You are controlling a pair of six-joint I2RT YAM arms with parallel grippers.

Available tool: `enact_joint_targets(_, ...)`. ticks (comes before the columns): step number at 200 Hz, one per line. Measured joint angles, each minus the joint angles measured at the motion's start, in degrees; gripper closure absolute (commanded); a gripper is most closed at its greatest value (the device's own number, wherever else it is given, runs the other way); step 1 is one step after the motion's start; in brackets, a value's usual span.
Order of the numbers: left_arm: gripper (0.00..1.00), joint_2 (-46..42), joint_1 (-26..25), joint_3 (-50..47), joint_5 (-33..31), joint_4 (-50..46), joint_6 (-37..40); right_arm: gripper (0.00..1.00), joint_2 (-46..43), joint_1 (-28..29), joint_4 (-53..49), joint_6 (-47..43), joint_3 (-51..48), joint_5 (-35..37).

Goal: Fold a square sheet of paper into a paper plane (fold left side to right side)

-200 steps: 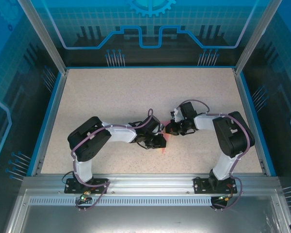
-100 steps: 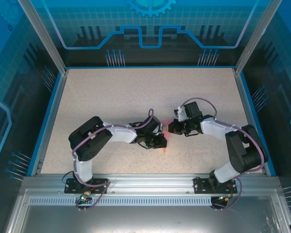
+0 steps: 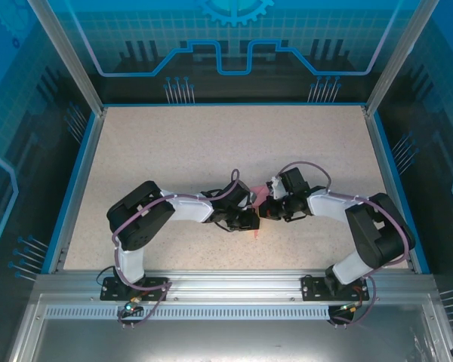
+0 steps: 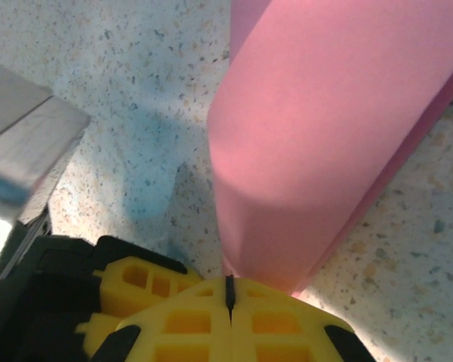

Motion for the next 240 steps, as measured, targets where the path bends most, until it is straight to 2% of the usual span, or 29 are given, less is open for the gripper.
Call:
enact_joint_targets(60,0.86,0.0,-0.2,0.3,-0.5,-0.5,0.0,0.96,3.6,0.5,2.0,-0.2,0.3,1.3)
enact_joint_targets(139,0.86,0.0,-0.3,0.7,-0.8,-1.3,0.0,0.96,4.9,0.2,-2.1,-3.8,3.0,1.4)
enact_joint_targets(240,0.86,0.5,-0.3,1.3,-3.0,0.0,0.0,0.96,8.4,-4.2,-5.5,-6.4,6.7,-1.9)
